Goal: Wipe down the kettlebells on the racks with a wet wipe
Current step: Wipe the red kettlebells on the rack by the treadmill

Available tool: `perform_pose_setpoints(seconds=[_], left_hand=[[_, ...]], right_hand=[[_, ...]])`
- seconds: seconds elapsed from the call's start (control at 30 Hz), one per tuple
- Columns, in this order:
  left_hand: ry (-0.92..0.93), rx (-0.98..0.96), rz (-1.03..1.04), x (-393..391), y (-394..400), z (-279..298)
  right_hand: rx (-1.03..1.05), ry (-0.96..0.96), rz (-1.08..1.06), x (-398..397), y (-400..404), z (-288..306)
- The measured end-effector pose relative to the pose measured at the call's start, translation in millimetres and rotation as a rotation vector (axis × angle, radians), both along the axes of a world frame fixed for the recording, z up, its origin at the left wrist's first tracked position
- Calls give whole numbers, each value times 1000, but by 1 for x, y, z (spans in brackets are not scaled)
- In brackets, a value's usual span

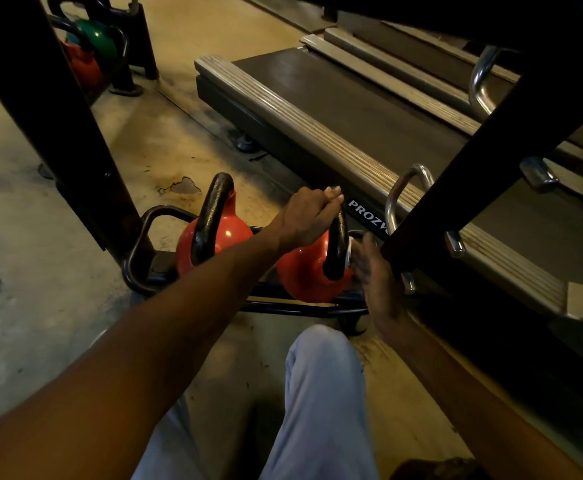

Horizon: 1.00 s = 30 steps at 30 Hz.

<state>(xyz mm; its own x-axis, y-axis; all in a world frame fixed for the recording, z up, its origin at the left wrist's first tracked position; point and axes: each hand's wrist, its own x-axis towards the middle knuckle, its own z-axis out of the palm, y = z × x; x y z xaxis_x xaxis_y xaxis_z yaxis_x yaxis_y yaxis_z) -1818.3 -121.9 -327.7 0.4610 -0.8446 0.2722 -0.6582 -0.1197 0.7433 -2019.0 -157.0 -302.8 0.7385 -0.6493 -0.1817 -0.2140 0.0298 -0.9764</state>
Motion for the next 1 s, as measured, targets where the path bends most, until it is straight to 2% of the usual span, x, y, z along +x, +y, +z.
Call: perform_pose_setpoints(seconds=[0.13, 0.37, 0.5, 0.67, 0.73, 0.87, 1.0], left_hand=[[16, -12, -5, 2, -1, -2], [12, -6, 16, 2, -2, -3], [5, -13, 22, 2, -2, -2], [14, -27, 13, 1, 1, 1], [9, -20, 14, 2, 1, 1], [-5, -12, 15, 4, 0, 1], [14, -23, 5, 5, 1, 2]], right_hand=[[-12, -13, -26, 20, -4, 3], [277, -24, 7, 14, -42, 12], [194, 25, 68, 47, -44, 22], [509, 169, 204, 36, -86, 31], [599, 137, 207, 41, -96, 36], [728, -1, 72, 71, -87, 30], [779, 56, 133, 54, -78, 13]])
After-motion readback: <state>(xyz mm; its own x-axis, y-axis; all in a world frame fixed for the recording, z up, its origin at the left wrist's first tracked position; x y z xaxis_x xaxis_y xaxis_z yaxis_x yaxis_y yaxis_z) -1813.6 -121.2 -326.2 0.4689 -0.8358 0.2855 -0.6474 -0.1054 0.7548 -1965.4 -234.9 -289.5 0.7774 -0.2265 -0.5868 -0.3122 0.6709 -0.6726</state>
